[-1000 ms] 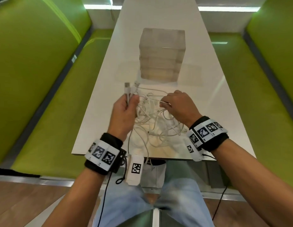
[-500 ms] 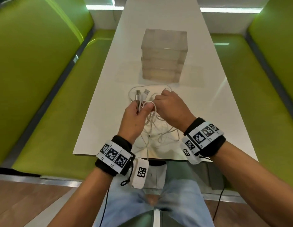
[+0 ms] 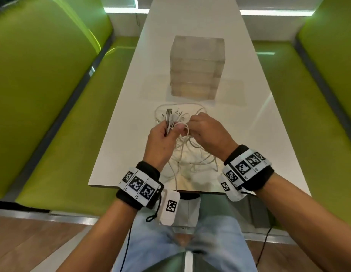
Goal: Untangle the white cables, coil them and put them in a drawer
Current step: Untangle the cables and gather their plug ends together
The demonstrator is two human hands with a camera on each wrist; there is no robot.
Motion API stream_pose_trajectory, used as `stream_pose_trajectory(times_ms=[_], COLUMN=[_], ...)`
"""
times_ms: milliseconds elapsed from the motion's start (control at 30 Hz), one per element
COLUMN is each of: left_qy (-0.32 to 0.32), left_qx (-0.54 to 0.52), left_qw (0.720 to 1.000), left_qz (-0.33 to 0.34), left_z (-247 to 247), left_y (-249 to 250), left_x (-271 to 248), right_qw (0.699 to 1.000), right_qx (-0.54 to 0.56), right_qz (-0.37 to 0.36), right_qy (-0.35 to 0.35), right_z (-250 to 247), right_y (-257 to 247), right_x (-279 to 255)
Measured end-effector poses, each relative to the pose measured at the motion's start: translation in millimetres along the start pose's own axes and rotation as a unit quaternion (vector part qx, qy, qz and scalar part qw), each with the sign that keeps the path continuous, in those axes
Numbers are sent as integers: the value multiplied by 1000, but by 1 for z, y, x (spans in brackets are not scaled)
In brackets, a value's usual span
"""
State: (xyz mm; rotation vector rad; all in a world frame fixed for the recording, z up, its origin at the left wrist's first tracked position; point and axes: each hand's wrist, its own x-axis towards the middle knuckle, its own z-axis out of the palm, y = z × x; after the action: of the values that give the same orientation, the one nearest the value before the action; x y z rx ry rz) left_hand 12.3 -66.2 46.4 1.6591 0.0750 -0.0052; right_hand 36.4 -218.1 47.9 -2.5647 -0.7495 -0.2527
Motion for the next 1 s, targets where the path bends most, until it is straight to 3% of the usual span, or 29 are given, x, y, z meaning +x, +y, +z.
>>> stream_pose_trajectory(times_ms=[133,267,367,533,867,1000], left_qy=[12,-24,-29,53,147,118], left_qx=[-64,-177,-212,-279,-273,-146], left_qw=[997,980,973,957,950,982], left_qz=[-41,-88,-83,-52,25,24], left_z=[10,9,8,-15,-53,-37], left_y=[3,9,15,21,19,14], left_x=[-4,-4,-6,1,6,4], right_qw=[999,996,998,991,989,997], right_qx=[-35,-70,-49,-75,-96,-54], right_qz=[-21,-41,-26,71,88,56], right_qy=[20,30,26,-88,-64,-18], right_z=[0,0,0,0,-2,-2], right_y=[-3,-7,-9,23,55,45], right_x=[-3,-4,0,-1,-8,-2])
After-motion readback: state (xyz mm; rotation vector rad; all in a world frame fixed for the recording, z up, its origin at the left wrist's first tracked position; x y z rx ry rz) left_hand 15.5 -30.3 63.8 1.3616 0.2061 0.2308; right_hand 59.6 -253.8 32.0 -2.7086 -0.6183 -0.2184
